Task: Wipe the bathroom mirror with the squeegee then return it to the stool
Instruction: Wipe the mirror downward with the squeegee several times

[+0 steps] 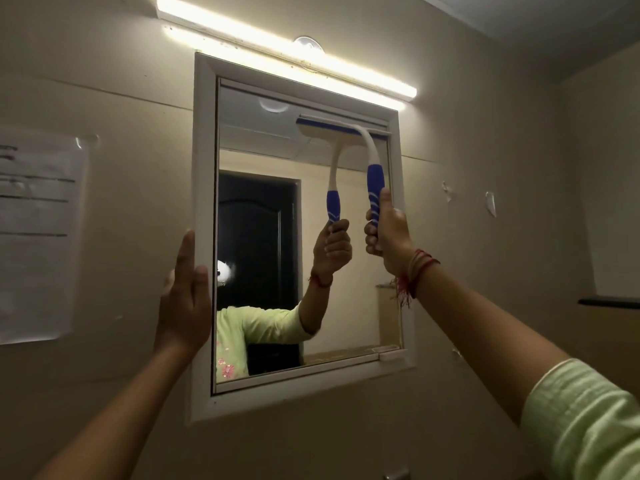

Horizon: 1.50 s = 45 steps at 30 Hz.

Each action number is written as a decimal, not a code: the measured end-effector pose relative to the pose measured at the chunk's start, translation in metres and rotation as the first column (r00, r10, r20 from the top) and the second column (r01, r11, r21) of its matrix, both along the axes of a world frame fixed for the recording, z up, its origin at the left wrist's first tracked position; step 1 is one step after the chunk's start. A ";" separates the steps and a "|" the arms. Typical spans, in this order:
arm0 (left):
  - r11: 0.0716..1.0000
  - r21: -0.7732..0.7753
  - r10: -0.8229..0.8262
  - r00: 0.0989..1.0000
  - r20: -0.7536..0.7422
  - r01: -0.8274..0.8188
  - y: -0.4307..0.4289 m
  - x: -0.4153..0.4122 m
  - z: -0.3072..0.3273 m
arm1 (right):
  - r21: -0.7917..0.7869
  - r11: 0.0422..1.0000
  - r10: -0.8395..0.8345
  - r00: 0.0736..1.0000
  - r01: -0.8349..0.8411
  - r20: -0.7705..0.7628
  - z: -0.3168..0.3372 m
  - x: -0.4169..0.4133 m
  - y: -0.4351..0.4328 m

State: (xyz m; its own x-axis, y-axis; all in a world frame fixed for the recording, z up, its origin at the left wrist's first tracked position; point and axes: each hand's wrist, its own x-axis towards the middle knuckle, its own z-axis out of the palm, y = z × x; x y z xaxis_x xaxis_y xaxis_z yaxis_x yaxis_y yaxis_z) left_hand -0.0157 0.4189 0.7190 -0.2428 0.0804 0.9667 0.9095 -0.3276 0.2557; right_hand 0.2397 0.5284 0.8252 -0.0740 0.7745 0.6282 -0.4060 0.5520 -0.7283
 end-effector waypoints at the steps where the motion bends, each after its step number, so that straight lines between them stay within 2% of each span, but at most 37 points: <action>1: 1.000 -0.005 -0.001 1.000 -0.003 0.001 0.000 -0.001 0.000 | -0.004 1.000 0.004 1.000 -0.004 0.005 0.003 0.000 0.001; 9: 1.000 0.005 -0.002 1.000 0.000 0.002 0.000 0.000 0.000 | -0.035 0.994 0.100 0.994 -0.099 0.040 0.017 0.003 0.006; 16: 0.999 0.046 -0.012 1.000 -0.014 0.013 0.002 0.002 0.001 | -0.019 0.996 0.088 0.995 -0.087 0.047 0.010 0.003 0.009; 29: 1.000 -0.004 0.009 1.000 0.002 -0.009 -0.001 0.003 0.000 | -0.050 0.996 0.077 0.991 -0.072 0.105 -0.057 0.010 0.026; 36: 1.000 0.014 0.000 1.000 -0.004 0.000 0.002 0.001 -0.001 | -0.128 0.977 0.183 0.979 -0.171 0.092 -0.092 0.016 0.028; 45: 1.000 0.025 -0.004 1.000 0.005 0.004 0.003 0.001 0.000 | -0.145 0.982 0.138 0.983 -0.121 0.117 -0.137 0.020 0.026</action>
State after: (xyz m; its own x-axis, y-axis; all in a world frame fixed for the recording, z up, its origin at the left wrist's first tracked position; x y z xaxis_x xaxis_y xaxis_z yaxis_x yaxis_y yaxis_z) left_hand -0.0149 0.4222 0.7188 -0.2470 0.0572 0.9673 0.9071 -0.3375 0.2516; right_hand 0.2597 0.5549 0.6877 -0.2511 0.8313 0.4959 -0.3678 0.3920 -0.8433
